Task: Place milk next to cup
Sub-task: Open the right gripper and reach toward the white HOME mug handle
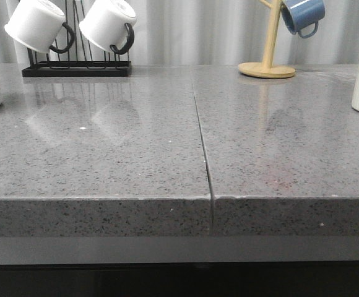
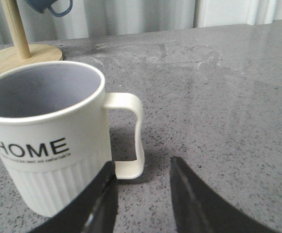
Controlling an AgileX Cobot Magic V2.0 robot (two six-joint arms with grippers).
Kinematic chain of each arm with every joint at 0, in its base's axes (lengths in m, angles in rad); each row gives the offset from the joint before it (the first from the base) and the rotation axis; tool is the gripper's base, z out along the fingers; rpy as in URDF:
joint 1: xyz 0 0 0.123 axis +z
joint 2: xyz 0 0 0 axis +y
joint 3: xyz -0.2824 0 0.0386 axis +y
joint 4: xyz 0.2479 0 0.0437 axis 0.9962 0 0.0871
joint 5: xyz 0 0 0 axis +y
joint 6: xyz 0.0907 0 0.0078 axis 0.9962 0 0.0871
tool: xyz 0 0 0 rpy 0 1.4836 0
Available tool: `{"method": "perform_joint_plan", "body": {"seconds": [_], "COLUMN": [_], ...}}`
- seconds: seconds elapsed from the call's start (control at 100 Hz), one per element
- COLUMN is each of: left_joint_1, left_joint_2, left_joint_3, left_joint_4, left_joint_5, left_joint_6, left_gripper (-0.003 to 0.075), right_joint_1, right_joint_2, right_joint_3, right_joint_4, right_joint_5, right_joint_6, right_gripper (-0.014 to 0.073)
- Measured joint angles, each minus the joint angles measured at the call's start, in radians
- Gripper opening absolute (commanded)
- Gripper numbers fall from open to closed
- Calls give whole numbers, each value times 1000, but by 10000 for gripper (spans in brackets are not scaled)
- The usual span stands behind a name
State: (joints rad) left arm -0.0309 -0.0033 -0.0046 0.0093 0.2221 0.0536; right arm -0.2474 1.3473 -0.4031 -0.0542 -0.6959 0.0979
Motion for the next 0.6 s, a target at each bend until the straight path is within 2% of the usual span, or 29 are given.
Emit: {"method": "perform_joint_plan", "body": {"seconds": [0.49,0.54,0.6], "left_joint_1": [0,0,0], "left_joint_2": [0,0,0], "left_joint_3": [0,0,0], "left_joint_4": [0,0,0], "left_joint_5": [0,0,0], "left_joint_6": [0,0,0], "left_gripper": [-20,-20,-20], "right_joint_1": [0,0,0], "right_joint_2": [244,254,258], "right_joint_3": [-175,-189,-202], "right_joint_4": [-5,-5,-5], "right_joint_5": [-6,-6,-8], "right_joint_6": [8,8,8], "right_gripper": [287,263,187]}}
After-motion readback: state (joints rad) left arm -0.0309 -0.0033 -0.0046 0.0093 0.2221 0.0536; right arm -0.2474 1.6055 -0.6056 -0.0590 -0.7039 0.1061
